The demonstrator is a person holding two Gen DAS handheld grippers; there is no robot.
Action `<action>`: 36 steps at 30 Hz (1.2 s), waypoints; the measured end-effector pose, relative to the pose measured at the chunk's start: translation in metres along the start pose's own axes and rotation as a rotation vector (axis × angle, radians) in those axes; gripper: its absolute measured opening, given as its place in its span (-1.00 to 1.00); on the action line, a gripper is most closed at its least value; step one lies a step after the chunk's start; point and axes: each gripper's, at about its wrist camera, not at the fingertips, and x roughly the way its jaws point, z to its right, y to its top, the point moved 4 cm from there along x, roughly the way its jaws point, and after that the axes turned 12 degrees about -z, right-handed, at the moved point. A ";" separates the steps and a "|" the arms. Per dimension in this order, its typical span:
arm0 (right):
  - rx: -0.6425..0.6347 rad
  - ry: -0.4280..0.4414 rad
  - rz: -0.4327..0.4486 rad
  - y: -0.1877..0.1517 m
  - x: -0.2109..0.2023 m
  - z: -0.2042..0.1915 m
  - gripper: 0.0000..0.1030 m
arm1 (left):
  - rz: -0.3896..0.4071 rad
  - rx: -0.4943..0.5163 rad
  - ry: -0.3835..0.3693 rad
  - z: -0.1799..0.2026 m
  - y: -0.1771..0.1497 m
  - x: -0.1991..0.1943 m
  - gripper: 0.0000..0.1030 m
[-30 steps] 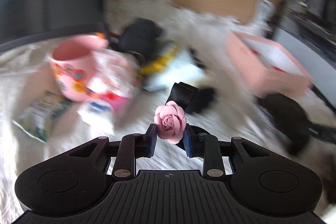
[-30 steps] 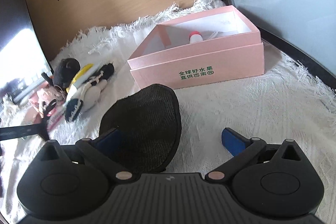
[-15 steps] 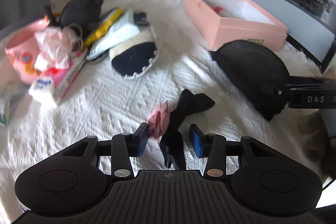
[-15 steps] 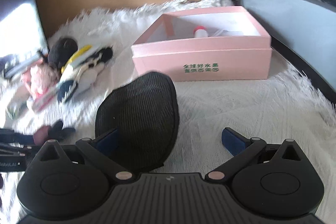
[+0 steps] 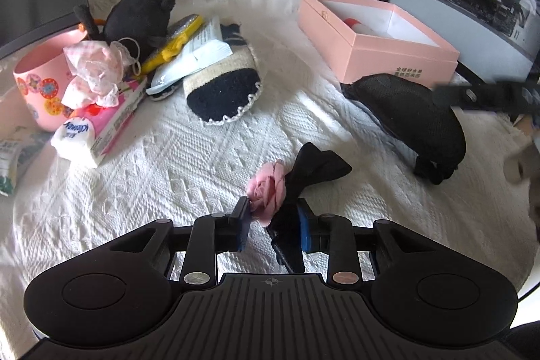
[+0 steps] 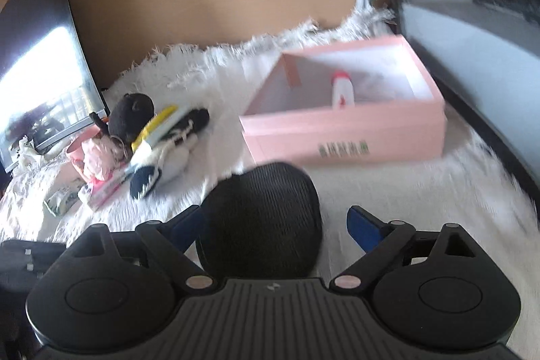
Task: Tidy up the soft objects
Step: 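Grasp the black cloth with pink rose with the left gripper while the right gripper holds the pad, then carry the black cloth and mesh pad over the pink box with both grippers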
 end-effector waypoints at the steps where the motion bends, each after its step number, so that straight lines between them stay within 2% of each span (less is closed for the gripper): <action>1: -0.016 -0.018 -0.006 0.005 0.005 -0.002 0.57 | 0.000 -0.009 -0.001 -0.001 -0.001 -0.001 -0.37; 3: -0.043 -0.066 -0.042 0.012 0.020 -0.005 0.44 | -0.006 -0.028 -0.012 -0.002 -0.003 -0.004 -0.36; 7: -0.067 -0.081 -0.099 0.011 0.042 -0.002 0.27 | -0.009 -0.061 -0.020 -0.005 -0.010 -0.016 -0.35; 12: -0.074 -0.064 -0.112 0.007 0.043 -0.002 0.27 | -0.010 -0.032 -0.018 0.001 -0.018 -0.026 -0.35; 15: -0.096 -0.078 -0.110 0.003 0.041 -0.005 0.27 | -0.067 -0.001 -0.014 0.004 -0.023 -0.018 -0.35; 16: -0.098 -0.082 -0.106 0.002 0.040 -0.006 0.22 | -0.062 0.006 -0.013 0.005 -0.026 -0.018 -0.34; 17: -0.102 -0.086 -0.100 0.001 0.038 -0.007 0.16 | -0.060 0.017 -0.010 0.007 -0.027 -0.019 -0.39; 20: -0.118 -0.084 -0.085 -0.001 0.033 -0.008 -0.22 | -0.062 0.037 -0.014 0.012 -0.028 -0.018 -0.57; 22: -0.120 -0.075 -0.089 -0.001 0.031 -0.009 -0.62 | -0.064 0.036 -0.008 0.014 -0.028 -0.017 -0.60; 25: -0.137 -0.061 -0.079 0.001 0.018 -0.015 -0.80 | -0.049 0.061 -0.026 0.018 -0.026 -0.018 -0.68; 31: -0.142 -0.064 -0.044 -0.007 -0.031 -0.020 -0.83 | 0.018 0.165 -0.029 0.036 -0.014 -0.031 -0.71; 36: -0.132 -0.109 0.024 -0.020 -0.075 -0.020 -0.83 | 0.093 0.263 -0.022 0.052 0.021 -0.049 -0.75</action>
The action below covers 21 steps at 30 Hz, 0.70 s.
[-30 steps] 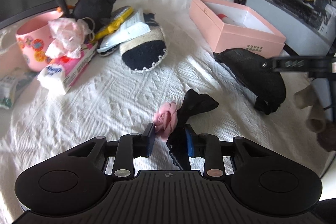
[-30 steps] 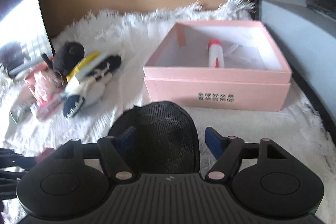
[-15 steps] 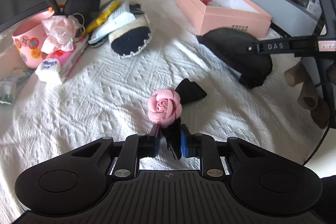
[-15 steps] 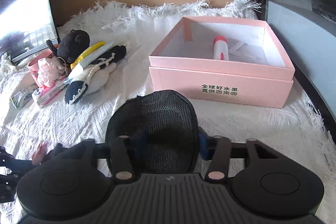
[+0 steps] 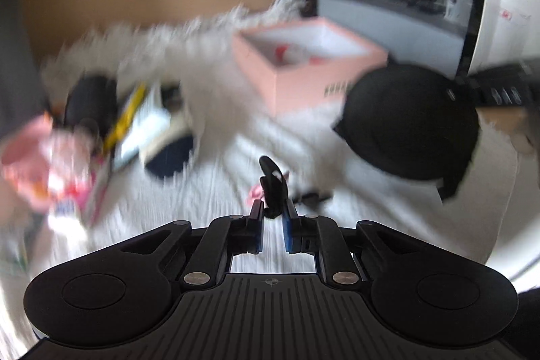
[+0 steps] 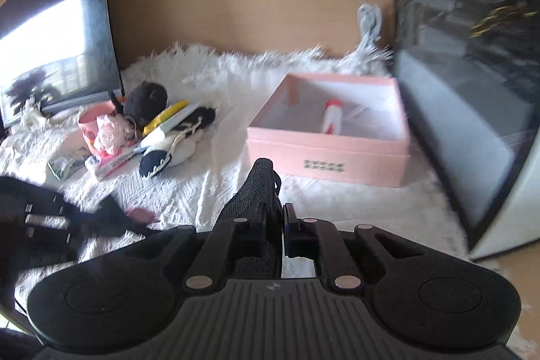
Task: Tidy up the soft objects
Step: 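Carry the black cloth and mesh pad over the pink box with both grippers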
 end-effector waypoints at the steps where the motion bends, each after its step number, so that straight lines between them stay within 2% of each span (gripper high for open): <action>1: 0.011 -0.004 0.010 -0.001 -0.007 0.003 -0.83 | 0.019 0.019 0.001 0.000 0.011 -0.003 -0.77; 5: 0.077 -0.032 0.055 -0.007 -0.026 0.014 -0.83 | 0.057 0.087 0.003 0.001 0.049 -0.002 -0.77; 8: 0.127 -0.053 0.058 -0.017 -0.028 0.023 -0.83 | 0.052 0.090 -0.018 -0.001 0.060 0.007 -0.77; 13: 0.251 -0.005 0.027 -0.031 -0.007 0.039 -0.83 | -0.022 -0.102 -0.100 -0.024 0.046 0.025 -0.70; 17: 0.276 -0.034 0.013 -0.030 0.016 0.042 -0.81 | -0.078 -0.235 -0.118 -0.036 0.027 0.034 -0.66; 21: 0.266 -0.088 -0.018 -0.026 0.033 0.043 -0.35 | -0.094 -0.326 -0.142 -0.034 0.021 0.046 -0.65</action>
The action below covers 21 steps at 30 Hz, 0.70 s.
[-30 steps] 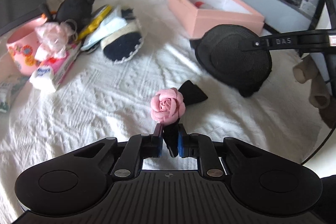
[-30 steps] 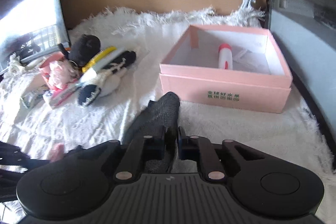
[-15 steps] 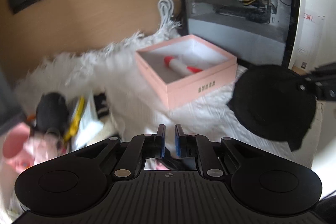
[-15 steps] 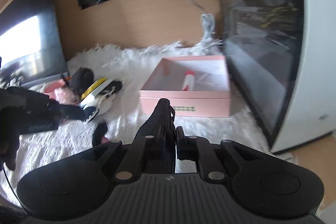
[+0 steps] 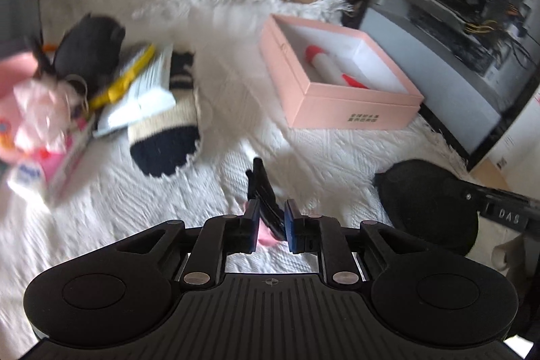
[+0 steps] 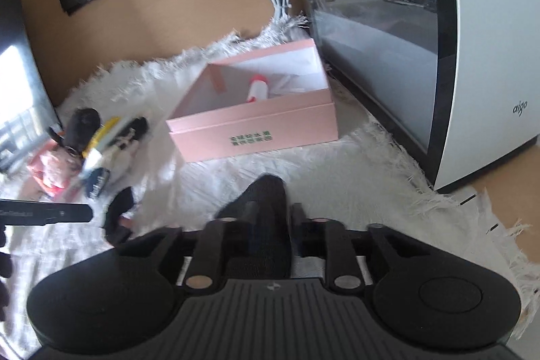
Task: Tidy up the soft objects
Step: 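Carry the black cloth and mesh pad over the pink box with both grippers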
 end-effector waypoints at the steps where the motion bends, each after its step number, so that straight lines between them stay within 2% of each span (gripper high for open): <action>1: -0.015 -0.019 0.001 0.000 0.002 -0.002 -0.28 | 0.000 -0.014 0.000 0.000 0.000 0.004 -0.65; 6: -0.074 -0.074 -0.031 -0.001 0.014 -0.010 -0.23 | 0.026 -0.048 0.055 0.000 0.007 0.021 -0.62; 11: -0.129 -0.109 -0.047 -0.007 0.020 -0.021 -0.23 | -0.021 0.014 0.103 0.005 0.007 0.034 -0.32; 13: -0.163 -0.123 -0.042 -0.008 0.020 -0.025 -0.25 | -0.039 0.037 0.105 0.008 0.004 0.037 -0.32; 14: -0.175 -0.125 -0.043 -0.008 0.020 -0.026 -0.30 | -0.038 0.048 0.105 0.010 0.003 0.036 -0.33; 16: -0.192 -0.117 -0.047 -0.007 0.018 -0.029 -0.60 | -0.025 0.094 0.122 0.017 0.003 0.034 -0.36; 21: -0.226 -0.115 -0.040 -0.003 0.007 -0.034 -0.72 | -0.005 0.173 0.145 0.027 0.000 0.029 -0.43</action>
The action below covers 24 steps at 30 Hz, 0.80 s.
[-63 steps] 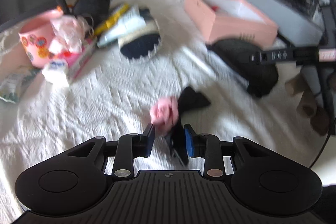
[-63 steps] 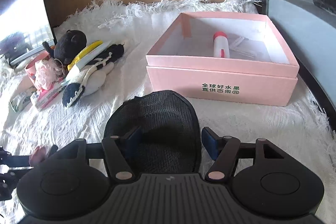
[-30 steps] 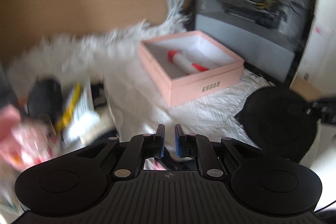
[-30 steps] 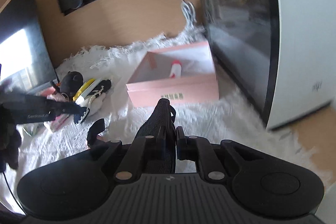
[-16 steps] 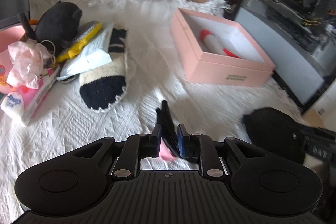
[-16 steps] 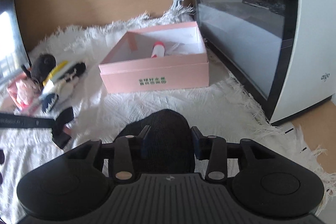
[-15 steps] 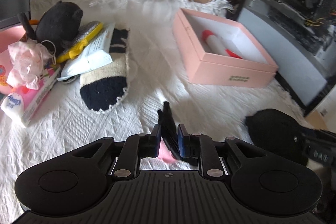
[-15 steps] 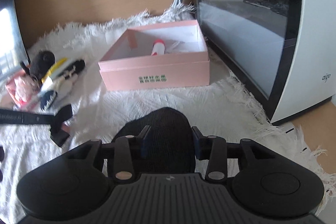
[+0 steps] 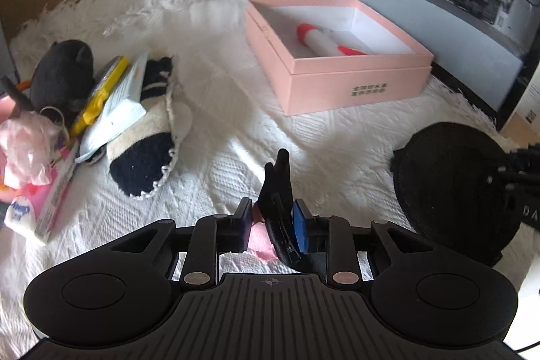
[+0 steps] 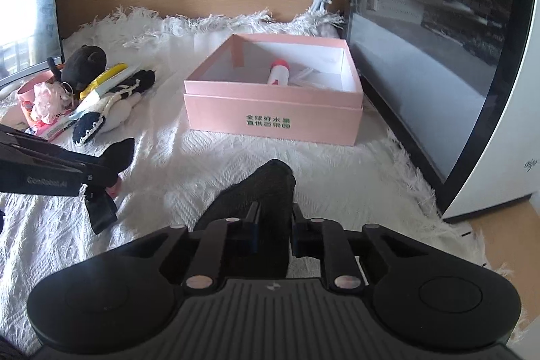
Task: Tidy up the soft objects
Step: 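Carry the black cloth and mesh pad over the pink box with both grippers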
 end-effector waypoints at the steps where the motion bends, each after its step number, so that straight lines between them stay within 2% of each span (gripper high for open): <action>1: -0.006 -0.001 0.002 0.000 -0.002 0.000 -0.73 | 0.002 0.004 -0.002 0.000 0.001 0.000 -0.44; 4: -0.018 -0.002 0.002 0.002 -0.009 -0.001 -0.75 | 0.014 0.006 -0.026 -0.002 -0.001 -0.004 -0.48; 10: -0.041 0.008 0.023 0.006 -0.030 0.000 -0.76 | 0.070 0.008 -0.133 -0.001 -0.006 -0.026 -0.54; 14: -0.028 0.016 0.070 0.015 -0.046 0.003 -0.76 | 0.139 0.018 -0.197 0.003 0.012 -0.048 -0.55; 17: 0.000 0.028 0.102 0.021 -0.057 0.005 -0.76 | 0.210 0.038 -0.221 0.003 0.052 -0.063 -0.55; 21: 0.012 0.030 0.134 0.034 -0.065 0.006 -0.76 | 0.358 0.024 -0.267 0.001 0.130 -0.079 -0.53; 22: 0.009 0.024 0.141 0.038 -0.066 0.005 -0.76 | 0.375 0.018 -0.301 0.001 0.151 -0.076 -0.46; 24: -0.004 0.006 0.155 0.048 -0.065 0.003 -0.76 | 0.336 0.000 -0.345 -0.001 0.187 -0.058 -0.45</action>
